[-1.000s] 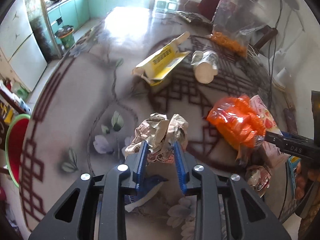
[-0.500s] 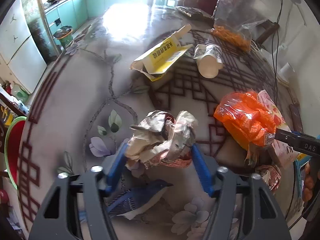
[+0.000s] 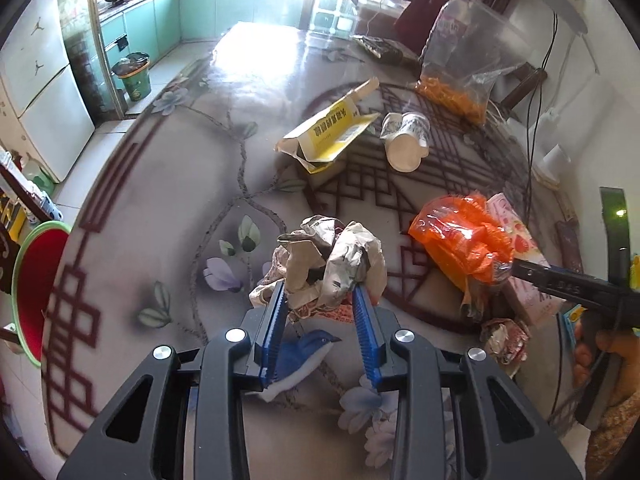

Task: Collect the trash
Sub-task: 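Lift the pink bag with the right tool while the left tool lifts the crumpled paper, then carry the pink bag and crumpled paper over the red bucket with both tools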

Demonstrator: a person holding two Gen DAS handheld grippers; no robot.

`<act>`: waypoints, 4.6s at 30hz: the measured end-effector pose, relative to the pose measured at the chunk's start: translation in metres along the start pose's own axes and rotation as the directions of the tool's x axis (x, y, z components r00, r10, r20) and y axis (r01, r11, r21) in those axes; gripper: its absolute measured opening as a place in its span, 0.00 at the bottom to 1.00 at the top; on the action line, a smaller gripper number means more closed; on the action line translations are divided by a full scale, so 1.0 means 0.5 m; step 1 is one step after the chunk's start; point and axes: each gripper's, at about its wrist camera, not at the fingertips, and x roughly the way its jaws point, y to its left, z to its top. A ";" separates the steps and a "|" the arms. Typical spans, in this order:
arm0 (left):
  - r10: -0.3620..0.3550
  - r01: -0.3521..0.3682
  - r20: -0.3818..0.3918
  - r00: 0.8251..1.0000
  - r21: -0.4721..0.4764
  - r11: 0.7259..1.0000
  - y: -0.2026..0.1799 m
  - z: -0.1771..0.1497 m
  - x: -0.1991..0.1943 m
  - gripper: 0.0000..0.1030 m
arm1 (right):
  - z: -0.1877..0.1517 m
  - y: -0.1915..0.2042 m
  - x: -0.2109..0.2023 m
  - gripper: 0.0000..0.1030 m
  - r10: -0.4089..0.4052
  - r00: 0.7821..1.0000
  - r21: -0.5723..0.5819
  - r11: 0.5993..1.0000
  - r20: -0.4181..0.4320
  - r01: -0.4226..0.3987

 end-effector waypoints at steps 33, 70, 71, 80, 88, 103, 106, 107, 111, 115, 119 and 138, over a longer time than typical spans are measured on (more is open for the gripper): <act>-0.102 0.100 0.044 0.994 0.052 0.994 0.177 -0.020 -0.094 0.32 | -0.055 0.167 -0.208 0.29 -0.032 0.966 0.111 0.994 0.255 0.004; -0.038 0.046 0.090 0.995 -0.088 0.995 0.560 -0.030 -0.161 0.32 | -0.091 0.681 -0.164 0.29 0.128 0.967 -0.175 0.980 0.219 -0.090; -0.037 0.045 0.089 0.995 -0.090 0.995 0.562 -0.029 -0.159 0.32 | -0.089 0.683 -0.163 0.29 0.127 0.968 -0.176 0.980 0.218 -0.089; -0.026 0.033 0.071 0.997 -0.107 0.994 0.582 -0.024 -0.139 0.32 | -0.082 0.699 -0.154 0.29 0.121 0.971 -0.183 0.980 0.206 -0.083; 0.000 0.009 0.077 0.997 -0.126 0.992 0.602 -0.017 -0.146 0.32 | -0.081 0.731 -0.140 0.29 0.141 0.973 -0.223 0.970 0.185 -0.098; 0.038 -0.024 0.071 0.997 -0.190 0.981 0.659 -0.024 -0.148 0.32 | -0.078 0.823 -0.108 0.29 0.182 0.975 -0.333 0.934 0.126 -0.131; 0.042 -0.027 0.075 0.996 -0.197 0.980 0.666 -0.022 -0.150 0.32 | -0.079 0.836 -0.106 0.29 0.184 0.976 -0.349 0.928 0.119 -0.132; 0.043 -0.028 0.075 0.996 -0.198 0.980 0.669 -0.023 -0.150 0.32 | -0.081 0.842 -0.105 0.29 0.186 0.976 -0.354 0.926 0.118 -0.133; 0.050 -0.035 0.069 0.996 -0.206 0.978 0.682 -0.025 -0.147 0.32 | -0.082 0.855 -0.106 0.29 0.190 0.975 -0.365 0.921 0.116 -0.136; 0.060 -0.046 0.060 0.996 -0.212 0.976 0.692 -0.025 -0.143 0.32 | -0.080 0.864 -0.104 0.29 0.194 0.974 -0.372 0.918 0.114 -0.139; 0.068 -0.055 0.049 0.996 -0.222 0.974 0.708 -0.029 -0.136 0.32 | -0.082 0.879 -0.099 0.29 0.199 0.975 -0.381 0.913 0.103 -0.146; 0.140 -0.155 -0.072 0.988 -0.299 0.942 0.811 -0.078 -0.071 0.32 | -0.107 0.981 -0.032 0.29 0.226 0.974 -0.459 0.863 -0.028 -0.214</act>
